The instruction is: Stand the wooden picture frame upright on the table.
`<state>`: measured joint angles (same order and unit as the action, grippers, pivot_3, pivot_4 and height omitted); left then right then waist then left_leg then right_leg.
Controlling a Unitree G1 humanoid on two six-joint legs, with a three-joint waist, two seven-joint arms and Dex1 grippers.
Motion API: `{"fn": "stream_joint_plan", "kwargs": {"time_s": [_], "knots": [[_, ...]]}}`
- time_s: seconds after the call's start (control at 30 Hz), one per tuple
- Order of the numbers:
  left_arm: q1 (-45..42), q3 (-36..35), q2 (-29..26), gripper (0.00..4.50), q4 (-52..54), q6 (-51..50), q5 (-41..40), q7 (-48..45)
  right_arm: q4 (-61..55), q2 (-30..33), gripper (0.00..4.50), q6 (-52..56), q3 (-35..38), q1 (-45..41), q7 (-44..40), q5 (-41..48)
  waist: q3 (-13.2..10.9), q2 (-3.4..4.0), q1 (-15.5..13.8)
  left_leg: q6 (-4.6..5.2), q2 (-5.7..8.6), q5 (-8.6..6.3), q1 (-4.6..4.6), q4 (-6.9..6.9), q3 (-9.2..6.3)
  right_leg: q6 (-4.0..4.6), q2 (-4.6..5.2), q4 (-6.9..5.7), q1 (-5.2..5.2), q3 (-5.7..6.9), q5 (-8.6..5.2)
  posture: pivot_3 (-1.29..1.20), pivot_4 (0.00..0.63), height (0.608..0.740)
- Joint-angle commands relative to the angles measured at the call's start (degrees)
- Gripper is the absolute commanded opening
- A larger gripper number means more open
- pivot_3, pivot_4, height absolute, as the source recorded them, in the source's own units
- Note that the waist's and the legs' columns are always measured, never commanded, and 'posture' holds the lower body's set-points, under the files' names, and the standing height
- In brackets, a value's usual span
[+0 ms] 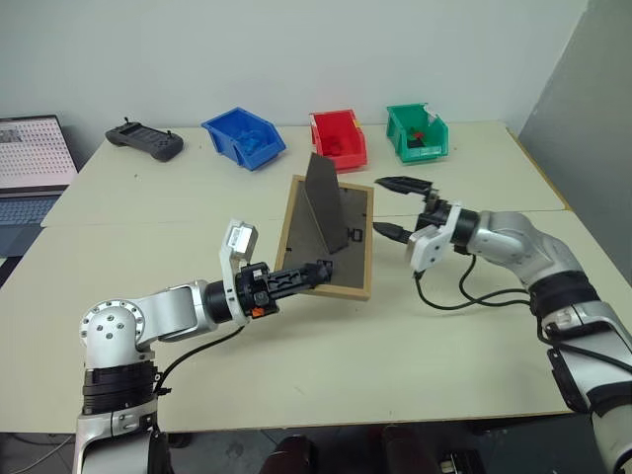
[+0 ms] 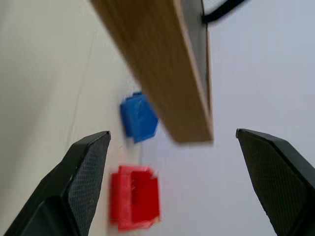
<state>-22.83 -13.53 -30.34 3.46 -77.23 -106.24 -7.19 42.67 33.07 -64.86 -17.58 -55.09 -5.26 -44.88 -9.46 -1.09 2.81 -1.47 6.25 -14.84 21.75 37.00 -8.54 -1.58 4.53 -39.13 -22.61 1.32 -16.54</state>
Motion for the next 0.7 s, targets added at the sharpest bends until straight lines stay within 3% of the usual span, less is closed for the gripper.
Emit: {"fn": "stream_joint_plan", "kwargs": {"time_s": [0.03, 0.1, 0.17, 0.6, 0.67, 0.7], "knots": [[0.57, 1.83, -2.16, 1.38, 2.87, 5.1, -6.76, 2.3, 0.44, -1.45, 4.34, -1.39, -3.54, -3.43, 14.05, -8.95, 0.0, 0.0, -0.07, 0.0, 0.0, 0.0, 0.0, 0.0, 0.06, -0.02, -0.04, -0.01, -0.07, -0.11, 0.02, 0.0, 0.15, 0.74], [1.52, 2.49, -2.9, 1.38, 4.5, 7.2, -6.76, 3.37, 1.7, -1.78, 4.34, -2.07, -5.05, -4.5, 17.49, -10.41, 0.0, 0.0, -0.12, 0.0, 0.0, 0.0, 0.0, -0.01, 0.19, -0.07, -0.15, -0.02, -0.18, -0.36, 0.07, 0.0, 0.15, 0.74], [2.66, 2.74, -3.1, 1.38, 5.61, 8.0, -6.76, 2.9, 3.18, -1.49, 4.06, -3.06, -6.31, -5.35, 19.64, -11.16, 0.0, -0.01, -0.28, 0.0, 0.0, 0.0, 0.02, -0.01, 0.33, -0.08, -0.17, -0.03, -0.26, -0.49, 0.09, 0.0, 0.15, 0.74], [4.39, 4.59, -3.67, 1.38, 8.28, 12.22, -6.76, 2.12, 5.61, 0.35, 1.45, -4.45, -10.18, -8.26, 28.94, -13.69, 0.01, -0.02, -0.27, 0.01, -0.21, 0.0, 0.04, -0.04, 0.93, -0.06, -0.37, -0.23, -0.6, -0.98, 0.16, 0.0, 0.15, 0.74], [4.4, 4.49, -4.13, 2.07, 8.31, 12.81, -6.76, 2.12, 5.72, 0.67, 1.33, -4.56, -10.44, -8.36, 29.5, -13.74, 0.01, -0.03, -0.27, 0.01, -0.23, 0.0, 0.04, -0.04, 0.95, -0.06, -0.38, -0.23, -0.6, -0.99, 0.16, 0.0, 0.15, 0.74], [4.38, 4.23, -4.22, 2.21, 8.2, 13.36, -6.76, 2.23, 5.8, 0.84, 1.32, -4.64, -10.48, -8.37, 29.71, -13.75, 0.01, -0.03, -0.27, 0.01, -0.25, 0.0, 0.04, -0.04, 0.96, -0.06, -0.4, -0.23, -0.6, -0.98, 0.16, 0.0, 0.15, 0.74]]}}
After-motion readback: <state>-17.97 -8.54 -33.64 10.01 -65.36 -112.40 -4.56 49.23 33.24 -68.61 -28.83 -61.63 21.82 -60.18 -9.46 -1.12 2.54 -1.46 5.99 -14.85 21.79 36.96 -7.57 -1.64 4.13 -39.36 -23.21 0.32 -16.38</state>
